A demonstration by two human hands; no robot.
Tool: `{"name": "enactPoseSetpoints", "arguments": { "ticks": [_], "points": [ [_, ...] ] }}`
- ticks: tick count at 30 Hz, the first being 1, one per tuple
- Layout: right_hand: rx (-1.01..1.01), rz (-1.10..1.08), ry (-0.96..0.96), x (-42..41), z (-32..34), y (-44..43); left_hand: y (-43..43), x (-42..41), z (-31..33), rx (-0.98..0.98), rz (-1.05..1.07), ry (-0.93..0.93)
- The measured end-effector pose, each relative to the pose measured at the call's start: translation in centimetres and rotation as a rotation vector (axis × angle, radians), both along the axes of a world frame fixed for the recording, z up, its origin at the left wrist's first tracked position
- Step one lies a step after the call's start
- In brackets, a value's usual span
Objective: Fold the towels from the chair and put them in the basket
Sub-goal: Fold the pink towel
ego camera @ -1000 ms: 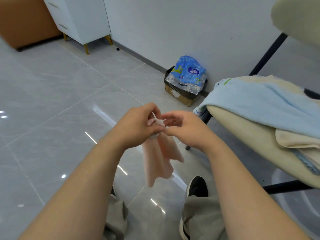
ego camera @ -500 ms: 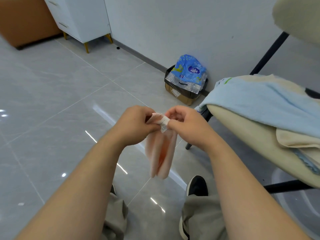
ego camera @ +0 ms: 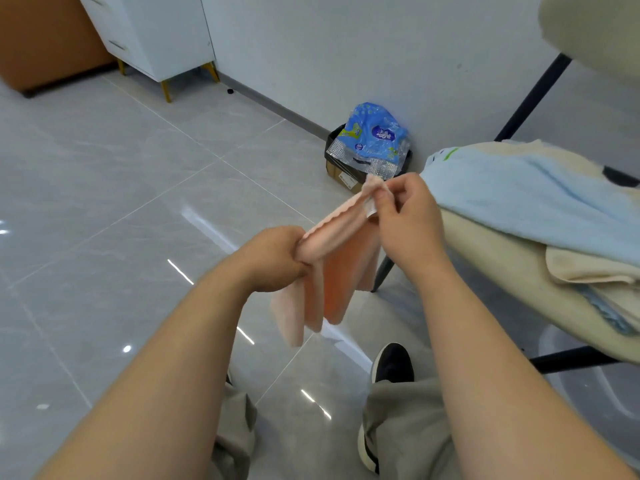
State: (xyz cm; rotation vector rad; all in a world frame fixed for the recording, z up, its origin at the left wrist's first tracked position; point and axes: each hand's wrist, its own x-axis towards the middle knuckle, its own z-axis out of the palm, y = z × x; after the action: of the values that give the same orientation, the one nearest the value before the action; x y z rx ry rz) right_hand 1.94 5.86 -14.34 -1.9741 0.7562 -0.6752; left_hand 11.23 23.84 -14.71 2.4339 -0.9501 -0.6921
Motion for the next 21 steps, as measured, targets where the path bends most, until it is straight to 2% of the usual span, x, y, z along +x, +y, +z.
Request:
{"name": "enactPoseSetpoints", "arguments": {
  "ticks": [3, 5, 8, 13, 16, 18, 21],
  "points": [
    [-0.027, -0.102, -0.027, -0.5, 0.5, -0.8, 0.4, 0.1, -0.3, -0.012, 0.108, 0.069],
    [-0.038, -0.09, 0.011, -0.6, 0.4, -1.0, 0.5, 0.3, -0.5, -0.002, 0.161, 0.03],
    [-0.051, 0.027, 0.173, -0.6, 0.2, -0.7, 0.6, 0.9, -1.0, 0.046, 0.206, -0.137],
    [-0.213, 0.294, 0.471, -1.2, -0.2, -0.1, 0.5, 1.4, -0.8, -0.144, 0.379, -0.13],
    [-0.383, 0.405, 0.648, -0.9, -0.2, 0.0, 0.9, 1.6, -0.9, -0.11, 0.334, -0.189],
    [-0.362, 0.313, 0.605, -0.6, -0.2, -0.4, 1.4, 1.9, -1.2, -0.003, 0.263, -0.249],
    [-0.359, 0.057, 0.48, -0.6, -0.7, -1.8, 2.0, 2.1, -1.1, 0.105, 0.31, -0.288]
  ]
}}
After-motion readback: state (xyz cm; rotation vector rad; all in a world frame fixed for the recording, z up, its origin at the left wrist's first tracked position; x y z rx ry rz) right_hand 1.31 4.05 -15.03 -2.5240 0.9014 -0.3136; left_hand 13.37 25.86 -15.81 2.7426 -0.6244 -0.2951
